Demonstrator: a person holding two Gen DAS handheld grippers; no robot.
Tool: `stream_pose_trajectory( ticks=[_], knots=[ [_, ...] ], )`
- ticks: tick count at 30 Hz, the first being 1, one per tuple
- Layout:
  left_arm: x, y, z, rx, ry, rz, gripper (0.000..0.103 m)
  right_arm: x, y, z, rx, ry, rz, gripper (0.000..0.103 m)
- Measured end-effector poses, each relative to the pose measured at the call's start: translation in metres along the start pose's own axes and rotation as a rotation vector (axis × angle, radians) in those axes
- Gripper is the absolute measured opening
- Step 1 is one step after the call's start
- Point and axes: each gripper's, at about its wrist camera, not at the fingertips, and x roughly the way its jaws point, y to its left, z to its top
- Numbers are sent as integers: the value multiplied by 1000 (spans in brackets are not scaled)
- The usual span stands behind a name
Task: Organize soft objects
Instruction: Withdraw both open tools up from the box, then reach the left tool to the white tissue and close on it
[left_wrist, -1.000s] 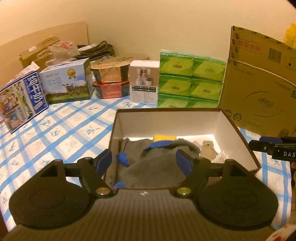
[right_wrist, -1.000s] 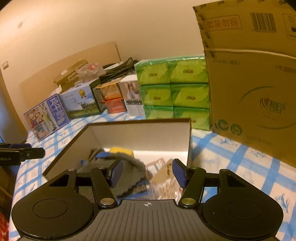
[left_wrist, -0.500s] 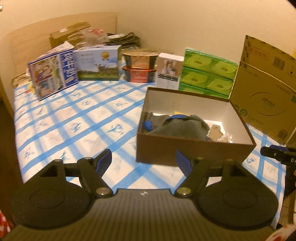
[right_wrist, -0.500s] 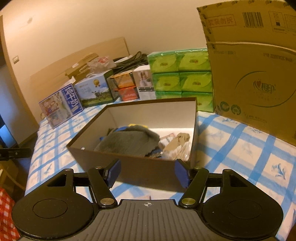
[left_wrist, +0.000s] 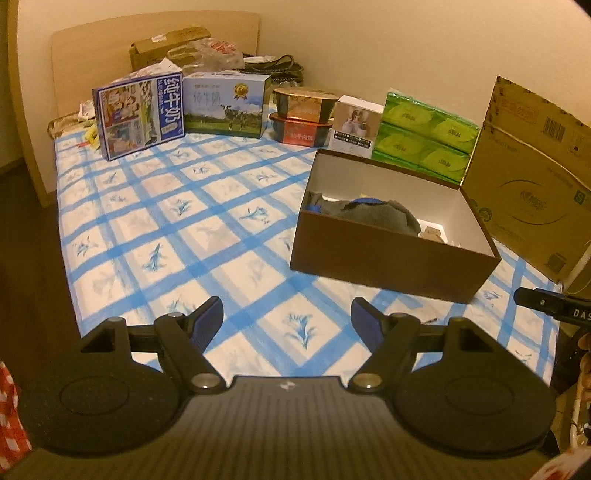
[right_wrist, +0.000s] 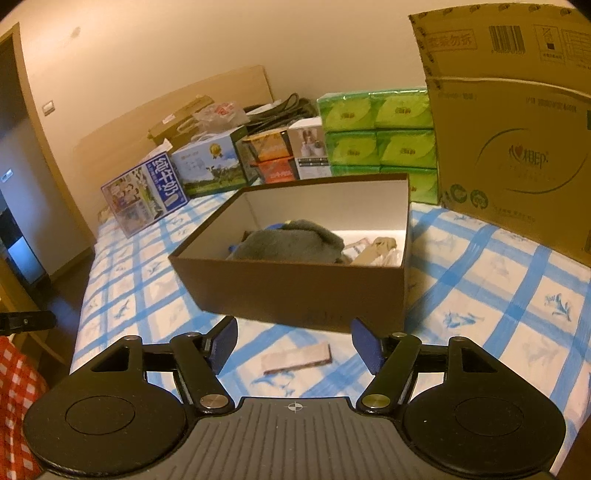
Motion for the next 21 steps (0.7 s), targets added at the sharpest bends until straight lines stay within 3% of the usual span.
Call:
stream_pose_trajectory(
  ticks=[21],
  knots=[
    [-23, 29, -81, 9, 147, 106, 74, -3, 29, -49, -30, 108, 35, 69]
  ],
)
